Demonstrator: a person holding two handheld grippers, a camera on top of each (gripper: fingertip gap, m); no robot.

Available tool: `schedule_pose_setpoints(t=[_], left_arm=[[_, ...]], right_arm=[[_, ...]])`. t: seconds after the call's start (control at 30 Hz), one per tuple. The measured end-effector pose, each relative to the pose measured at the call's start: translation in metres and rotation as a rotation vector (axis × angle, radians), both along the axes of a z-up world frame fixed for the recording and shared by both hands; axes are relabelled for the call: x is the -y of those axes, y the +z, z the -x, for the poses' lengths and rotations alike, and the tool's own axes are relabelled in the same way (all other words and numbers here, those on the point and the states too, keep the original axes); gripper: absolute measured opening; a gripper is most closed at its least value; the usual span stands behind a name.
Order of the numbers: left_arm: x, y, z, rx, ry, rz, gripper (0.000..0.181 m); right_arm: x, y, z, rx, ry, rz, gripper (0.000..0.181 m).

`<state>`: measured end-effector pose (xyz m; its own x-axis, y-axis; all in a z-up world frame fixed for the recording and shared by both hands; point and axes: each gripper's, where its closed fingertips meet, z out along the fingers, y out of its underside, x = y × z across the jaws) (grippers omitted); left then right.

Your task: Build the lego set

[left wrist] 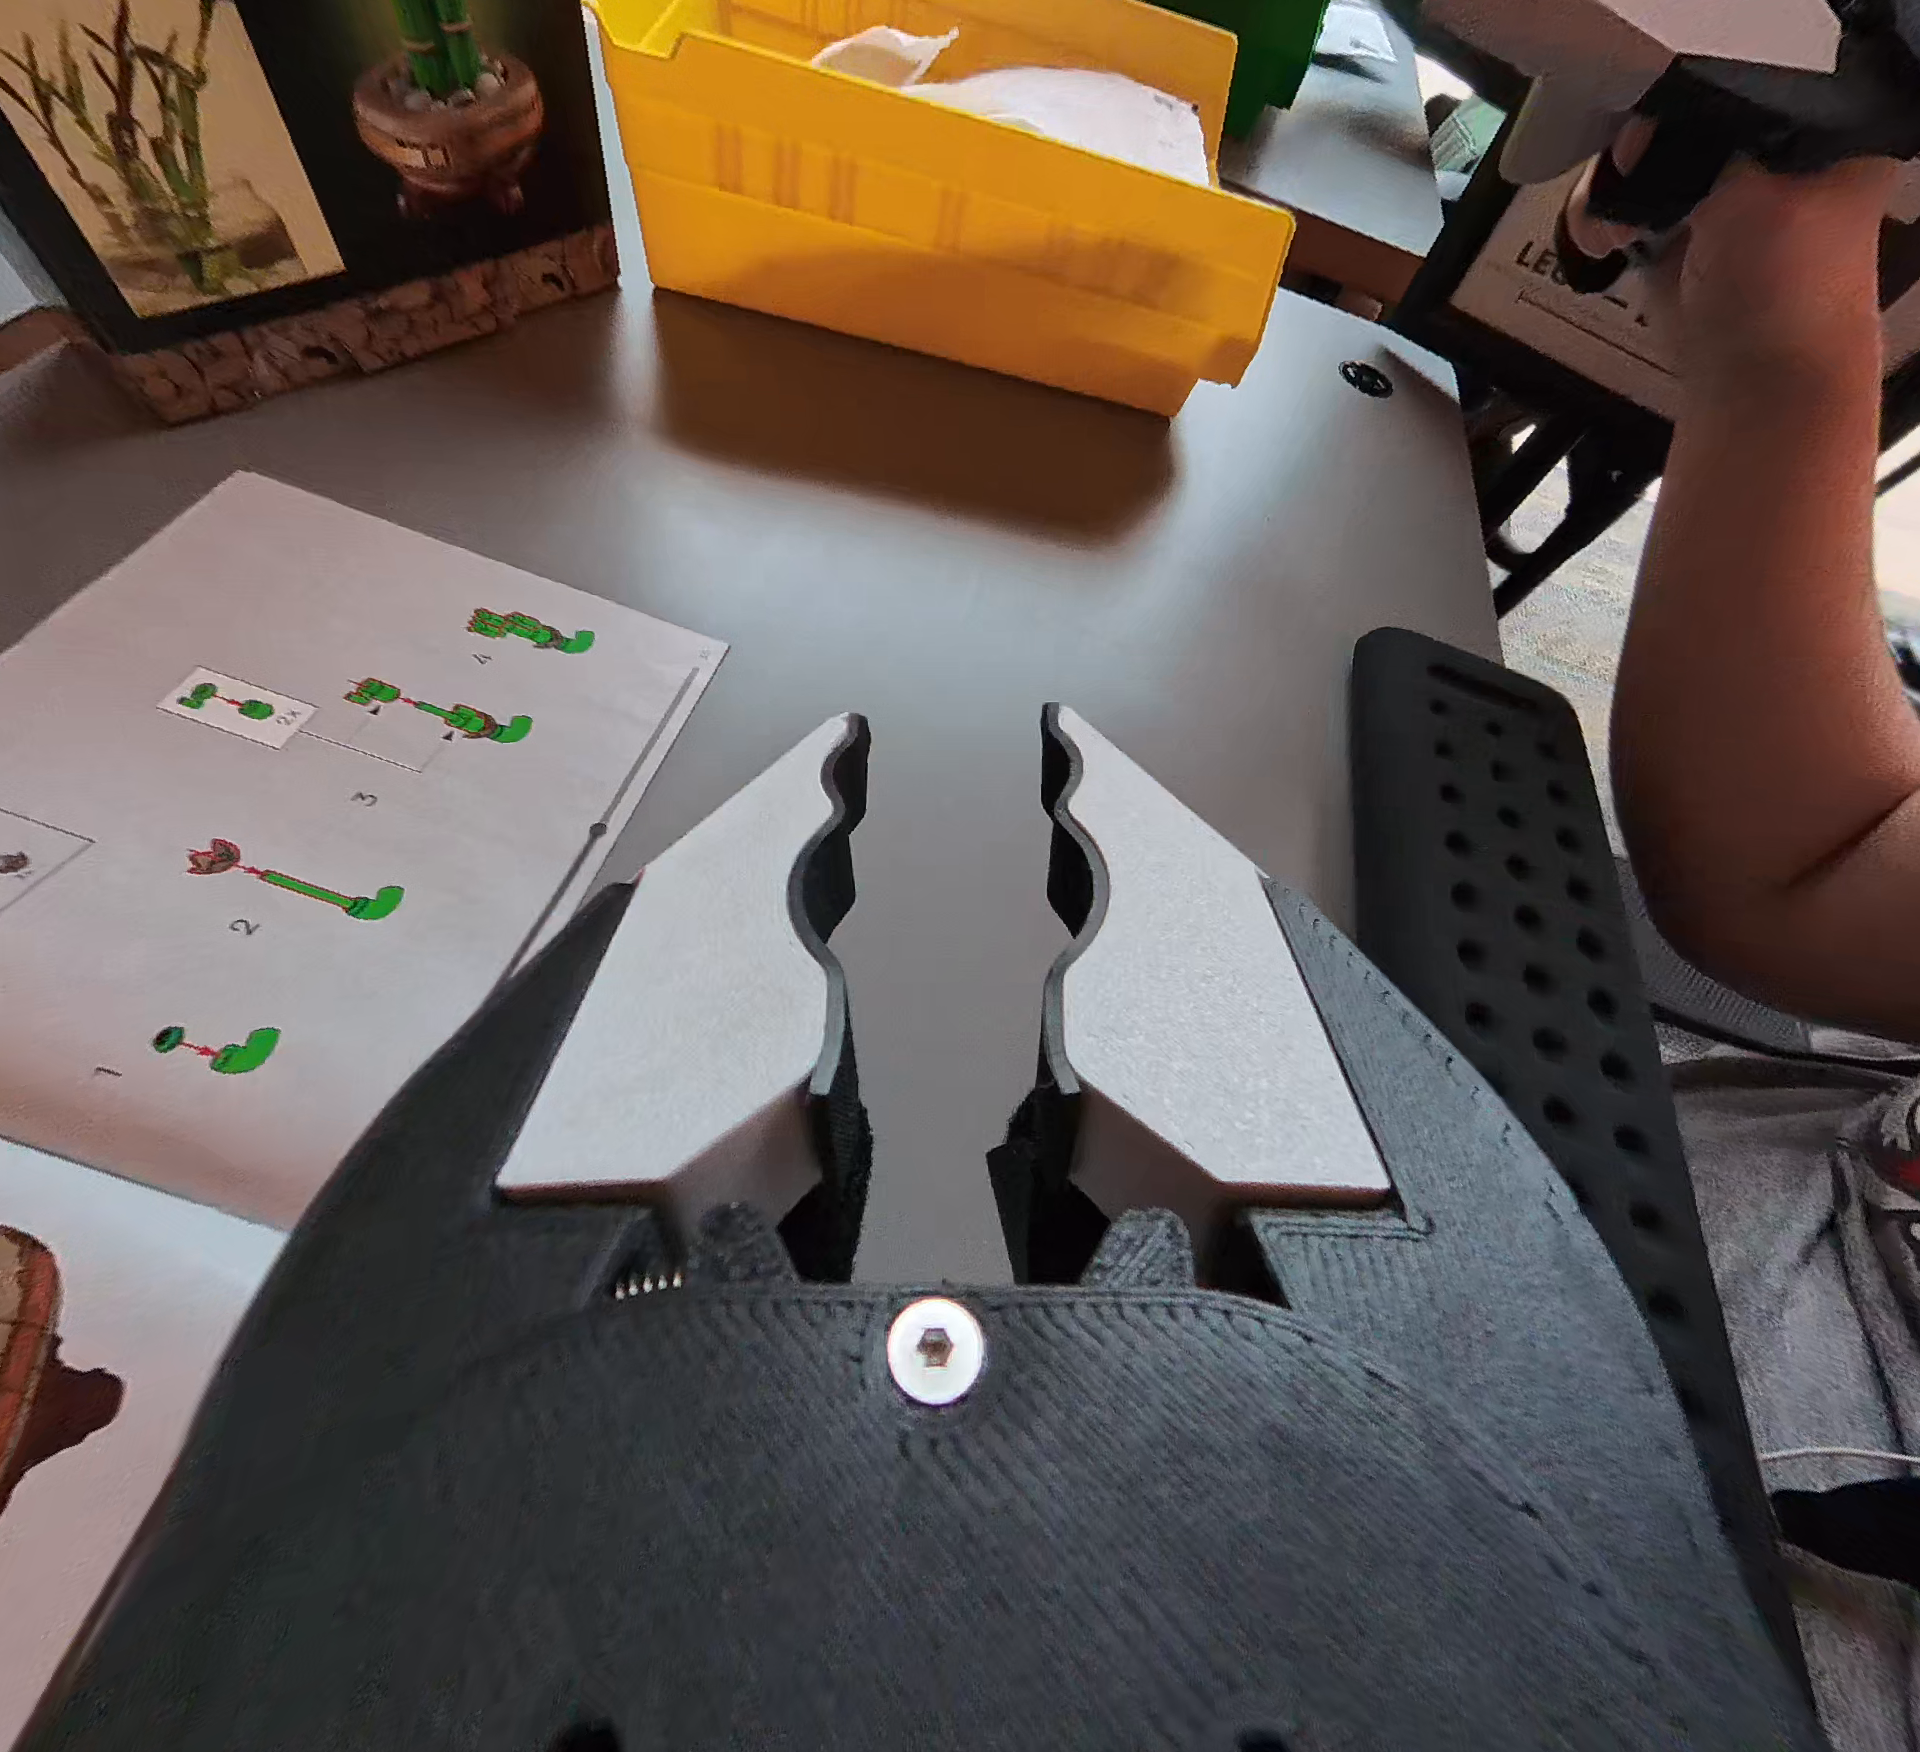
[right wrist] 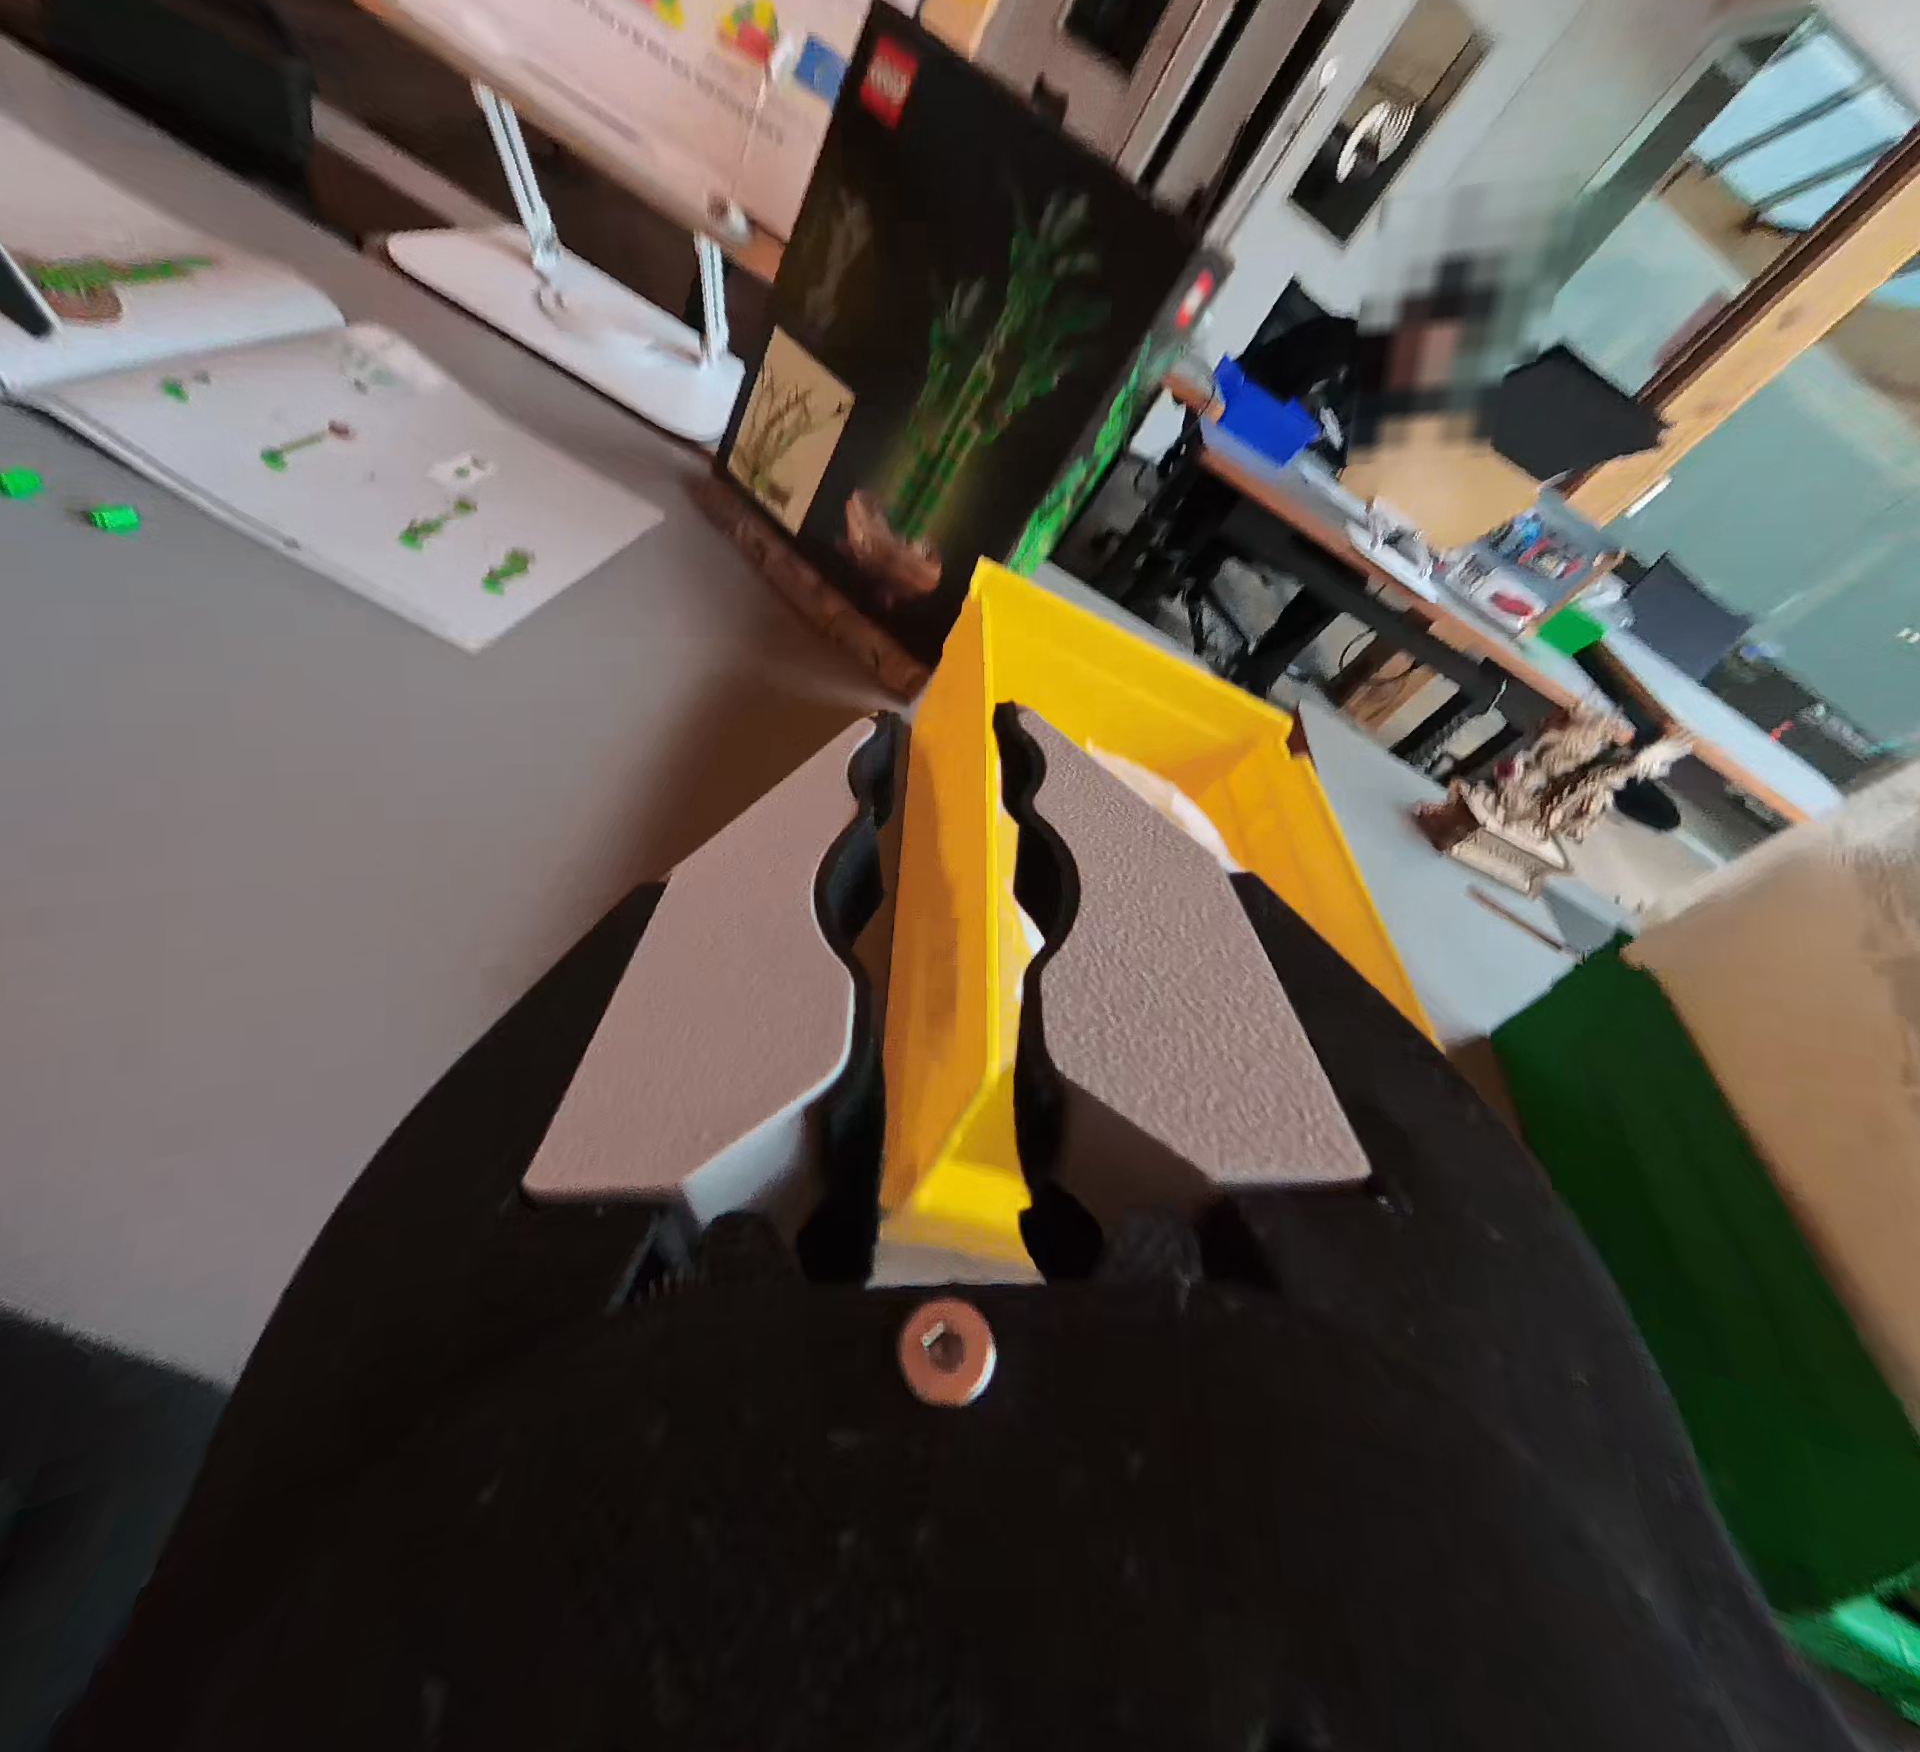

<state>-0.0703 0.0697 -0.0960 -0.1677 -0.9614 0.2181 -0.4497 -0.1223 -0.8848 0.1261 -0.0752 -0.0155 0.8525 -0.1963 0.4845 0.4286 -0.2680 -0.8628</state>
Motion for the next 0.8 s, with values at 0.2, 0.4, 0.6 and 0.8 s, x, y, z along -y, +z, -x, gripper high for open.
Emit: schedule_pose_setpoints(t=[0.2, 0.4, 0.6, 0.8], left_arm=[[-0.005, 0.023, 0.009, 0.058, 0.028, -0.041, 0.031], [-0.014, 0.07, 0.026, 0.158, 0.071, -0.071, 0.033], [-0.031, 0.182, 0.072, 0.403, 0.185, -0.191, 0.037], [-0.073, 0.256, 0.147, 0.619, 0.523, -0.374, 0.029]], right_arm=[[-0.054, 0.051, 0.035, -0.005, 0.21, -0.127, 0.032], [-0.046, 0.062, 0.053, 0.052, 0.246, -0.042, 0.037], [-0.048, 0.103, 0.069, -0.002, 0.232, 0.048, 0.055], [-0.085, 0.138, 0.1, -0.06, 0.294, 0.066, 0.052]])
